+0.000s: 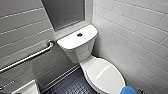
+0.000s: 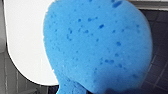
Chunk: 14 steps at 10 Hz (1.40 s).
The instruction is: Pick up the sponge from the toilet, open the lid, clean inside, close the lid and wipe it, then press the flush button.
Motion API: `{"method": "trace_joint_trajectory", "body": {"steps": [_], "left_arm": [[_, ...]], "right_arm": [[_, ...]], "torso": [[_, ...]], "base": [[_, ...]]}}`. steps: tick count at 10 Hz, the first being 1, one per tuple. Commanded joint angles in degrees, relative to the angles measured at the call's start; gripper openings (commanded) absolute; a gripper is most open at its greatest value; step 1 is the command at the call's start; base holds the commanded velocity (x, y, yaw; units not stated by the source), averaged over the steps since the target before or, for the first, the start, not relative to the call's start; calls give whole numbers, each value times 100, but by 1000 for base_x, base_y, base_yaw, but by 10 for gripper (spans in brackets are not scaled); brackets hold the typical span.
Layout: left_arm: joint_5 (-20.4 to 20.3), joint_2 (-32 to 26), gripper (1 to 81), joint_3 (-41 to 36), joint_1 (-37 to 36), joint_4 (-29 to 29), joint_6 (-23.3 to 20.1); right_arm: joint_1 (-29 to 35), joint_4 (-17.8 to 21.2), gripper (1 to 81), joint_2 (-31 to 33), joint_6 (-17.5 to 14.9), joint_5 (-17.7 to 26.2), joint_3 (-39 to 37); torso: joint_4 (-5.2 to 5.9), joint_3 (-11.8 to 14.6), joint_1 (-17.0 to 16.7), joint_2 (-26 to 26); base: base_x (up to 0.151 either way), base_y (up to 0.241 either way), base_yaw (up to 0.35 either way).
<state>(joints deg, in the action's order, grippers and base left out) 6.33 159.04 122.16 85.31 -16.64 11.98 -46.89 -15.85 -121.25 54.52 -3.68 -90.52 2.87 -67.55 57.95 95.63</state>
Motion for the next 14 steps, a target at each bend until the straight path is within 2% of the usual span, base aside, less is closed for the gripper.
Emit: {"method": "trace_joint_trajectory", "body": {"steps": [1,2,4,6,7,8,9,11,14], "left_arm": [[475,-82,811,-149,157,47,-21],[458,-109,811,-149,157,56,-21],[396,-135,811,-149,140,64,-12],[343,-144,811,-131,131,47,-12],[342,-153,811,-122,122,38,-21],[326,-161,811,-88,122,38,-21],[255,-161,811,-78,113,47,-21],[212,-153,811,18,113,56,-12],[176,-74,811,378,140,73,15]], "right_arm": [[-492,-59,10,818,-38,131,351],[-913,-85,10,898,-55,70,413],[-1854,-681,10,706,-125,17,299],[-2698,-928,10,222,-125,-553,-280],[-3048,-998,10,-49,-117,-877,-603],[-3313,-1104,10,-373,-117,-1089,-928],[-3481,-1131,10,-691,-117,-1231,-1272],[-3719,-1315,10,-1289,-117,-1258,-1888],[-4105,-2036,10,-2178,-125,-1258,-2794]], "torso": [[0,0,0,0],[0,0,-2,0],[0,0,0,0],[0,0,0,0],[0,2,-371,-573],[0,2,-384,-592],[0,404,-441,-682],[0,701,-631,-984],[0,1289,-1029,-1594]], "base": [[0,0,0],[0,0,0],[0,0,0],[0,0,0],[0,0,0],[0,0,0],[0,0,0],[0,0,0],[0,0,0]]}}
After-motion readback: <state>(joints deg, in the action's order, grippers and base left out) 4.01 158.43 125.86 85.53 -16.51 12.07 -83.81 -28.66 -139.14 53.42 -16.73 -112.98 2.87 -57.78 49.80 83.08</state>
